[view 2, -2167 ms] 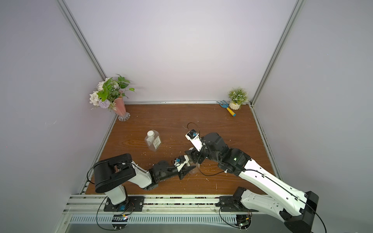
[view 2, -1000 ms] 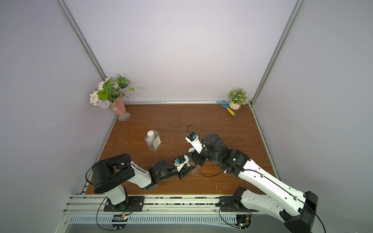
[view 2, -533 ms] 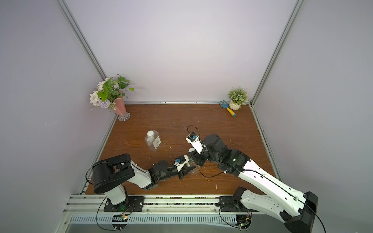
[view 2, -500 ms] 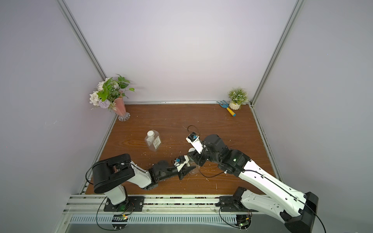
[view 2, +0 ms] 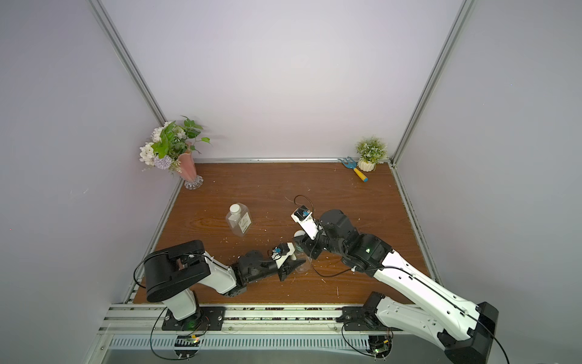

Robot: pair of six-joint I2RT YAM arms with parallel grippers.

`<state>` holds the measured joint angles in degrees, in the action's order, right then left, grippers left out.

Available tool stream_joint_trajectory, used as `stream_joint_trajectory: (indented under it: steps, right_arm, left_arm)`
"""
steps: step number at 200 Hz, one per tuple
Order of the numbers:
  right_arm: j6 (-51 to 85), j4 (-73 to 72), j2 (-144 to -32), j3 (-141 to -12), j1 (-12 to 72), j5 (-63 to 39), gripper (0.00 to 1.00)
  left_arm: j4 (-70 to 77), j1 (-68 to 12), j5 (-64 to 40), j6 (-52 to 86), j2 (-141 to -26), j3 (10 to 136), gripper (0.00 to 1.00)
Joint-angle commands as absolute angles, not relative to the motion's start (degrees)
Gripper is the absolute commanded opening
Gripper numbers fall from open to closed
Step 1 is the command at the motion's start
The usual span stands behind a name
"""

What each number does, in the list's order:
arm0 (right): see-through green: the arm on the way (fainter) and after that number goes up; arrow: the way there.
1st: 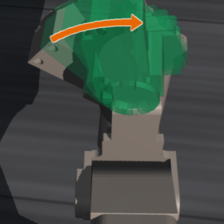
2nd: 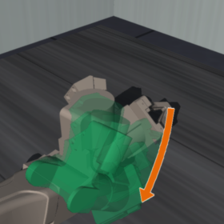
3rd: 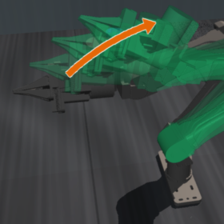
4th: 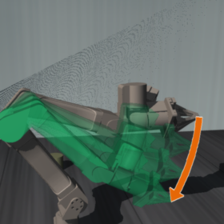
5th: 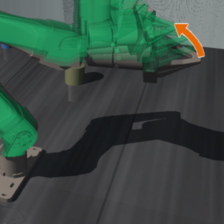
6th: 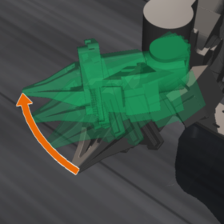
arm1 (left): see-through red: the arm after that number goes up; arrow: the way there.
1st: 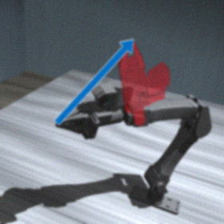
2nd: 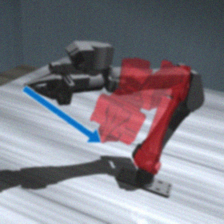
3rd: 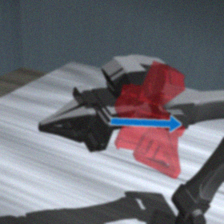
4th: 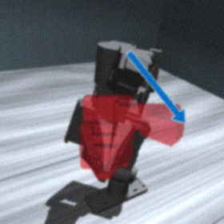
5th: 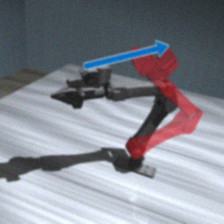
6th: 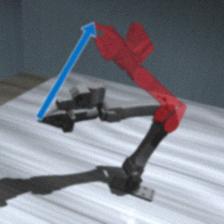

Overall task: Screw on the bottle caps
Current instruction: Screw the bottle cap onto the plastic bottle.

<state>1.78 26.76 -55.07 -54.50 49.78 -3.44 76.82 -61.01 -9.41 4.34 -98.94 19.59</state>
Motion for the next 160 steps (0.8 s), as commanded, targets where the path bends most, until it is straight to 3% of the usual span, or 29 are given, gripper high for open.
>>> stream_joint_trajectory:
  steps: [1,97,160]
  right_arm:
    - [1.9,25.3,-54.1,-54.4,49.6,-3.7,0.48]
    - [2.4,21.8,-51.2,-50.2,49.5,-4.9,0.43]
    - [3.3,20.3,-49.6,-47.5,49.6,-6.1,0.49]
  left_arm:
    - [77.9,-60.4,-10.3,4.6,-98.2,19.8,0.10]
    - [77.9,-58.7,-12.0,6.5,-97.1,19.5,0.09]
    - [77.8,-58.5,-10.8,5.7,-96.8,19.4,0.09]
